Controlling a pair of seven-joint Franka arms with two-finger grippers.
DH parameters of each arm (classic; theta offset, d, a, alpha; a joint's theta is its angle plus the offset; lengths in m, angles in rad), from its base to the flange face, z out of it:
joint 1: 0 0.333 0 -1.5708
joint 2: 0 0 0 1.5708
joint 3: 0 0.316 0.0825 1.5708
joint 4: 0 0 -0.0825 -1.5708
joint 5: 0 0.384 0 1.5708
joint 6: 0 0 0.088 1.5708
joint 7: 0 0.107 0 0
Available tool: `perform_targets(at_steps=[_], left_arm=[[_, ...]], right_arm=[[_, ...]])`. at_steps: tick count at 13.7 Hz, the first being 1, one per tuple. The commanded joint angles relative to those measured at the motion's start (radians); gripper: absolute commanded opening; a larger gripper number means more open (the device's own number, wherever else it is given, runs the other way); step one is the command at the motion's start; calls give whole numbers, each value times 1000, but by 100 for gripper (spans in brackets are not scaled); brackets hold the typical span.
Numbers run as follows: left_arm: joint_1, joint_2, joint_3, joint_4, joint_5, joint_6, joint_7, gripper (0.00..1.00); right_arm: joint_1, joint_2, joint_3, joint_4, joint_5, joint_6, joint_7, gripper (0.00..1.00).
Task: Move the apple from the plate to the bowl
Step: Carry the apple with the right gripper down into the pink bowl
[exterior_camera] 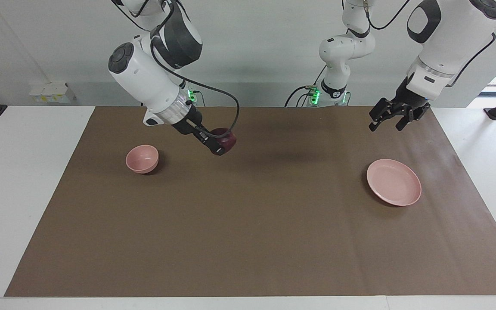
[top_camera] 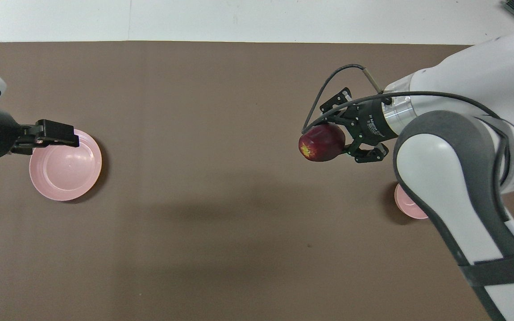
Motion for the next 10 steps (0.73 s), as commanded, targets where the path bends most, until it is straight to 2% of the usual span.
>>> perform_targets(at_steps=[1,3,6,8,10], left_arm=[[-14,-3,-9,52,138,-93,77,100],[-20,-17,-11,81,191,-184,114,100],[-3,-40,17,114,171,-244,127,100],[-3,-39,17,176,170,-304,121,100],[-3,-42,17,178,167,-324,116,100]], right_arm=[[-70,-8,6,0,-83,-54,-204,0],[-107,-25,6,-26,-184,-72,-342,0],[-174,-61,6,-127,-299,-78,-526,0],[-210,-69,4,-203,-336,-65,-573,0],[-240,-88,4,-291,-393,-3,-611,0]])
